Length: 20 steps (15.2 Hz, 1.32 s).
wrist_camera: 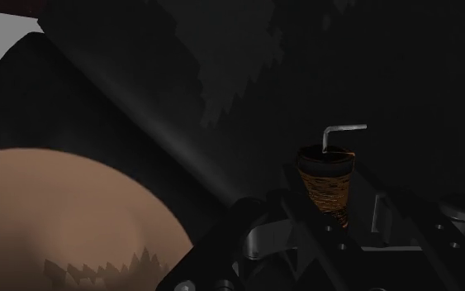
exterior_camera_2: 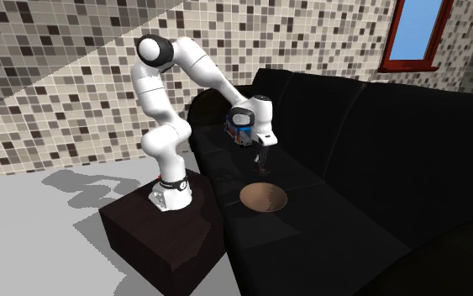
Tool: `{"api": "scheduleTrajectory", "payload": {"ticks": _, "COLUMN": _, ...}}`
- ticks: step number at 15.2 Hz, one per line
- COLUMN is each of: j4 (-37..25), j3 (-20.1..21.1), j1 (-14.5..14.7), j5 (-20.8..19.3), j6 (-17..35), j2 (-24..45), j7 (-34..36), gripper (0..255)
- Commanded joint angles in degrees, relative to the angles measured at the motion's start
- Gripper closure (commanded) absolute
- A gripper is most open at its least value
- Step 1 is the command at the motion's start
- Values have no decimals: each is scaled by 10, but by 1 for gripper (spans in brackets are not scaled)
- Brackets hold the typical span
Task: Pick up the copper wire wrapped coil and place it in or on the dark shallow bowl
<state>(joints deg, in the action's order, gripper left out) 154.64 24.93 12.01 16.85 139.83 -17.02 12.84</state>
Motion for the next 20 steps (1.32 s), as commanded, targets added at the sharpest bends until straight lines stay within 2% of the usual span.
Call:
{"api": "scheduleTrajectory", "payload": {"ticks": 1, "j4": -5, "j3": -4, "j1": 1, "j5": 1, "j6": -22, "j2": -16, "j7": -1, "gripper": 255}}
{"api": "scheduleTrajectory", "payload": {"ticks": 14, "j4": -55, "j3": -26, "j1": 4, "j5": -3, "j6": -145, "j2": -91, "j7": 0, "gripper": 255}}
{"api": "scheduleTrajectory", "payload": {"ticks": 20, "j4": -61, "j3": -92, "j1": -43, "j5": -39, "j6": -154, "j2": -81, "j7": -86, "gripper": 255}}
